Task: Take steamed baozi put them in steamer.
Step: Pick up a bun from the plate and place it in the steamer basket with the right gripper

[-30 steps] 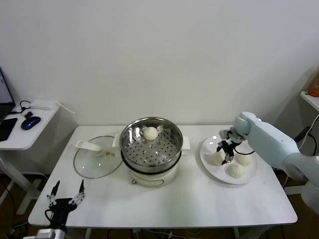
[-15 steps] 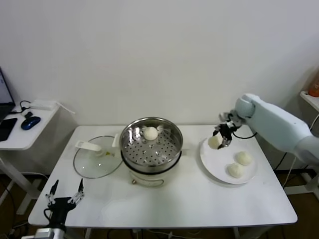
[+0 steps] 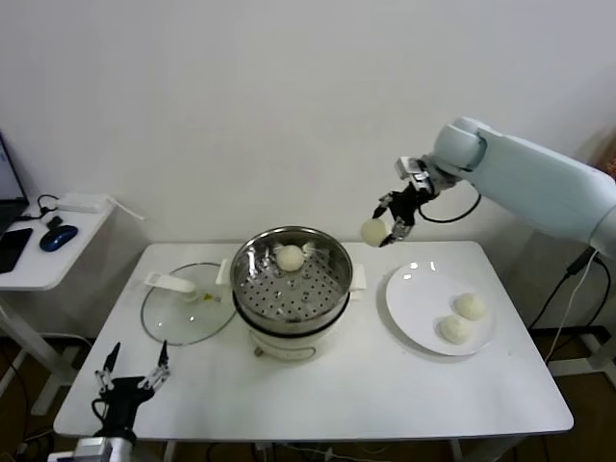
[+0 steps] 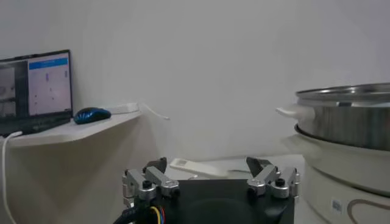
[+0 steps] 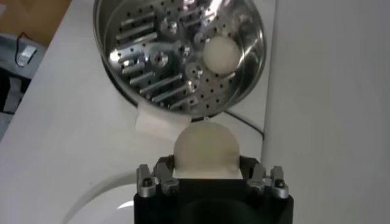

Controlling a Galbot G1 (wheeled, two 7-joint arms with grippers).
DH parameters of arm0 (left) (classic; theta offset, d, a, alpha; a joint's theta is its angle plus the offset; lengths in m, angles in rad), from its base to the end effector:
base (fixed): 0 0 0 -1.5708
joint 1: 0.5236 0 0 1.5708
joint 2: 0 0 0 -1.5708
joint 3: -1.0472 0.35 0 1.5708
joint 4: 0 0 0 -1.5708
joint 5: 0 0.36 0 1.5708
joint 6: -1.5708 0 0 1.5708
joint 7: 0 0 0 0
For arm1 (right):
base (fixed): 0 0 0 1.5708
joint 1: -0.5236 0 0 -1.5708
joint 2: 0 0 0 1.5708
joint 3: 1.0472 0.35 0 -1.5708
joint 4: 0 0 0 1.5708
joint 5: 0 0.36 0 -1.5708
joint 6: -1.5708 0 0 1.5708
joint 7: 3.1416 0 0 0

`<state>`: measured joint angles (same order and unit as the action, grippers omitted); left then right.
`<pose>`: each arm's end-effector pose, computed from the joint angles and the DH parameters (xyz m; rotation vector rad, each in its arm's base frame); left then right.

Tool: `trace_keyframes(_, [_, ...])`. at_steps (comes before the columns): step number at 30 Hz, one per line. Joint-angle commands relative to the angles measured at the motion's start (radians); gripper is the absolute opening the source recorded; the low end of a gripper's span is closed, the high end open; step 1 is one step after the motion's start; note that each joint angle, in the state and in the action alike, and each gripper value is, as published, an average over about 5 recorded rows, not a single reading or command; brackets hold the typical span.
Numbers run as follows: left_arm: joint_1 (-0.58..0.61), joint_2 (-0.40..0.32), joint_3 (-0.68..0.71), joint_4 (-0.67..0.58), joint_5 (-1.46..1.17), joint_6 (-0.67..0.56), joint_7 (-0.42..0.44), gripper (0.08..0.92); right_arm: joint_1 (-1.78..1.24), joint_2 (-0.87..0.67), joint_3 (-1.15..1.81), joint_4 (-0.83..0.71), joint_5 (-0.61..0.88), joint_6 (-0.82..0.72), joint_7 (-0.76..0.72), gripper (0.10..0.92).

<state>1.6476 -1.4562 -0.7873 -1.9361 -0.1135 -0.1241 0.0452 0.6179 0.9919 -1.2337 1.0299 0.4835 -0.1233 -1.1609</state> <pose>0.1492 0.1124 -0.3566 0.2135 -3.0422 -0.1839 0.6167 -0.0391 0.0008 1.5406 -1.5498 1.3657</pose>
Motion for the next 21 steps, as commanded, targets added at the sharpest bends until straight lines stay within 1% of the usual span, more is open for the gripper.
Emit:
trace_keyframes(1, [0.016, -0.003, 0.012, -0.025, 0.021, 0.005, -0.002, 0.823, 0.090, 0.187, -0.066, 0.014, 0.150, -0.070, 0.023, 0.687])
trace_keyframes(4, [0.018, -0.003, 0.009, -0.027, 0.022, 0.006, -0.003, 0.823, 0.041, 0.284, -0.039, -0.025, 0.144, -0.084, 0.037, 0.687])
trace_keyframes(10, [0.021, -0.001, 0.003, -0.027, 0.021, 0.005, -0.004, 0.823, -0.050, 0.408, -0.009, -0.091, 0.118, -0.093, 0.047, 0.687])
trace_keyframes(16, [0.024, 0.000, -0.001, -0.024, 0.020, 0.004, -0.004, 0.823, -0.117, 0.468, 0.002, -0.141, 0.087, -0.091, 0.049, 0.687])
trace_keyframes(21, [0.024, 0.002, -0.003, -0.022, 0.021, 0.005, -0.004, 0.823, -0.162, 0.483, 0.007, -0.148, 0.066, -0.092, 0.054, 0.687])
